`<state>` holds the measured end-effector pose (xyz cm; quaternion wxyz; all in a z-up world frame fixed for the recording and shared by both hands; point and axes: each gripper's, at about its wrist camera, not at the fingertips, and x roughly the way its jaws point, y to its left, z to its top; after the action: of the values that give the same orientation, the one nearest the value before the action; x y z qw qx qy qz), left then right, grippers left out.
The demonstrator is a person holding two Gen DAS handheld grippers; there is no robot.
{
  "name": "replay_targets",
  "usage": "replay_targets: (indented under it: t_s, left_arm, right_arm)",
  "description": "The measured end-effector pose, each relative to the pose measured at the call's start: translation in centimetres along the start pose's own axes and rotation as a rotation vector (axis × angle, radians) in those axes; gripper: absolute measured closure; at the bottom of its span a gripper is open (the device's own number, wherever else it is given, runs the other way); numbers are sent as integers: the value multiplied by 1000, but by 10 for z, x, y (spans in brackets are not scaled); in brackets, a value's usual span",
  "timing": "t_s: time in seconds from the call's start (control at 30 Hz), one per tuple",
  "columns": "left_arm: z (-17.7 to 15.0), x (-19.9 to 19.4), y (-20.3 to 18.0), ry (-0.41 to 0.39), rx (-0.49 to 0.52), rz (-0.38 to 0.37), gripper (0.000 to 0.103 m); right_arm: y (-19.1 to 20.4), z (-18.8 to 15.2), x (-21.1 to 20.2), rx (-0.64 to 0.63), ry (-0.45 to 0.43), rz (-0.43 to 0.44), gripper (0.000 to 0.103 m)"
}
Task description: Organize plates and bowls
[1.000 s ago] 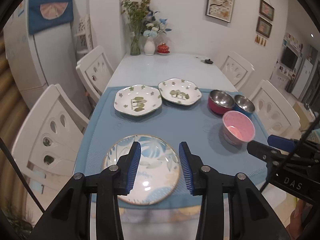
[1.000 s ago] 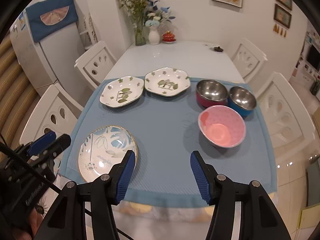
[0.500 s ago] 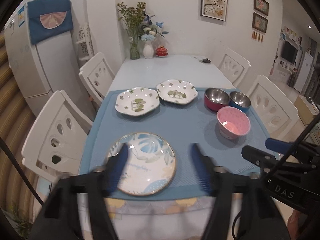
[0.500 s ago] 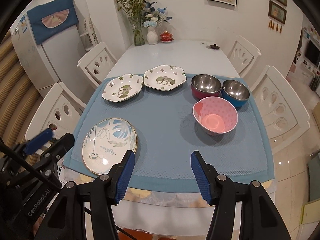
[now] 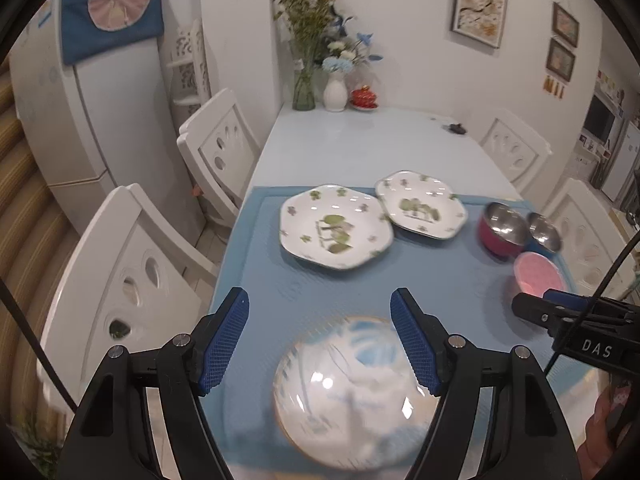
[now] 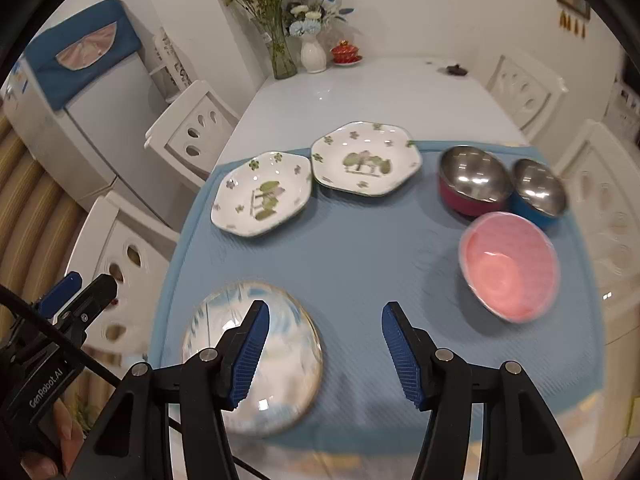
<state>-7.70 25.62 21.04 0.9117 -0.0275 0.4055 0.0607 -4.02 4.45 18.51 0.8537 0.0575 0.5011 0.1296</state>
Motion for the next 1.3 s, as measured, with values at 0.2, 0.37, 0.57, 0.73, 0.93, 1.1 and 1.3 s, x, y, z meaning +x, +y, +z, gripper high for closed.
replay_targets:
  t_s: [0.2,0.37,0.57,0.73,0.93,1.1,1.3]
  left_arm:
    - [28,73,27,54,32,-9,31]
    - [41,132,43,142,12,-101,32]
    - [55,190,66,209,-55,-177,33]
    - [57,227,78,247,-92,-207,43]
    - [55,264,85,289,-111,-243,77]
    - [51,284,86,317,-134,-277,80]
    - [50,293,85,334,-135,-303,80]
  right_arm:
    - [0,46,77,39,25,15,46]
    - [-6,72,128,101,63,31,47]
    - [-7,96,179,142,124,54,52]
    - [-1,106,215,140,166,50,58]
    - [2,117,249,110,208,31,68]
    - [3,124,263,83,213,21,71]
    - [13,127,276,34,234,47,74]
